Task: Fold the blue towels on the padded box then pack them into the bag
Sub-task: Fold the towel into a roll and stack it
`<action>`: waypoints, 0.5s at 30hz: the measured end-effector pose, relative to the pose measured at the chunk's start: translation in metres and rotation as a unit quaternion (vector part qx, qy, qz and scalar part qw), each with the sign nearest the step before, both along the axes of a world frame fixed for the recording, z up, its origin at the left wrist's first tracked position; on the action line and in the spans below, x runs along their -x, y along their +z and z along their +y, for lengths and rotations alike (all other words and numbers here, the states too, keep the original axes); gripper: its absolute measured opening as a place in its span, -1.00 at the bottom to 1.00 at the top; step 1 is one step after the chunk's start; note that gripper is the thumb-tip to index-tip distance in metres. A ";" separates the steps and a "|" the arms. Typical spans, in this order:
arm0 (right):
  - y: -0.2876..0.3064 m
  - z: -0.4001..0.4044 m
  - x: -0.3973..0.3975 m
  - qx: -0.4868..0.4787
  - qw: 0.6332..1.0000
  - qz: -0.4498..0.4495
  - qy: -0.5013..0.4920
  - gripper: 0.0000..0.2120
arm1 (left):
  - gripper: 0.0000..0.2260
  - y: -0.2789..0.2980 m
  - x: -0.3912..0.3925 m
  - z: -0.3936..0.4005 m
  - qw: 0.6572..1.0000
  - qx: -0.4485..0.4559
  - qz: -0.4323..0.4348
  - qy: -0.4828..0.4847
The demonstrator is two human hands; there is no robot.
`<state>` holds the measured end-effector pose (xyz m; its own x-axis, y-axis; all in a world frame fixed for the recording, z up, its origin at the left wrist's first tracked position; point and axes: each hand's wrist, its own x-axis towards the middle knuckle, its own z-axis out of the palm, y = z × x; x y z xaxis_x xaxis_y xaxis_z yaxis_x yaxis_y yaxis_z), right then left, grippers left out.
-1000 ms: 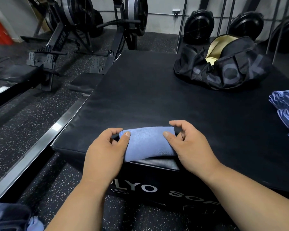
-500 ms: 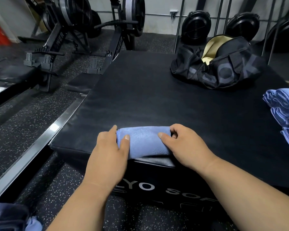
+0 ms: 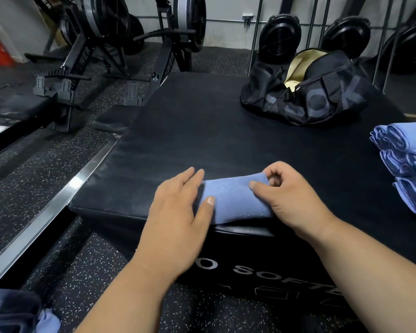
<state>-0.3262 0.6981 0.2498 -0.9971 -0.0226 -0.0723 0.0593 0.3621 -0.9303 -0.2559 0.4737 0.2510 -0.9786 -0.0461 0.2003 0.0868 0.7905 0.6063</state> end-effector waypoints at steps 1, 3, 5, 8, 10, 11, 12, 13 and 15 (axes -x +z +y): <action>0.001 0.006 0.001 0.011 1.000 -0.018 0.012 -0.84 | -0.45 0.002 -0.001 0.007 1.000 0.019 0.014 -0.018; 0.000 0.015 0.002 0.007 0.998 -0.043 0.034 -0.83 | -0.42 0.001 -0.002 0.021 0.996 0.062 0.013 -0.065; -0.003 0.020 0.001 -0.029 0.999 -0.027 0.030 -0.79 | -0.39 -0.009 -0.002 0.032 0.990 0.107 -0.026 -0.092; -0.007 0.019 -0.005 -0.188 0.971 0.149 -0.006 -0.77 | -0.34 -0.023 0.001 0.040 0.984 0.140 -0.069 -0.087; -0.010 0.013 -0.013 -0.259 0.931 0.252 0.046 -0.69 | -0.32 -0.025 0.003 0.040 0.985 0.132 -0.073 -0.081; -0.015 0.010 -0.016 -0.286 0.917 0.263 0.089 -0.62 | -0.31 -0.027 0.004 0.038 0.986 0.127 -0.076 -0.082; -0.020 0.008 -0.019 -0.312 0.907 0.246 0.137 -0.53 | -0.31 -0.027 0.003 0.037 0.986 0.122 -0.078 -0.084; -0.024 0.007 -0.022 -0.333 0.902 0.210 0.179 -0.46 | -0.30 -0.028 0.003 0.036 0.986 0.117 -0.079 -0.087; -0.029 0.010 -0.022 -0.352 0.898 0.138 0.224 -0.41 | -0.30 -0.028 0.001 0.033 0.986 0.111 -0.088 -0.093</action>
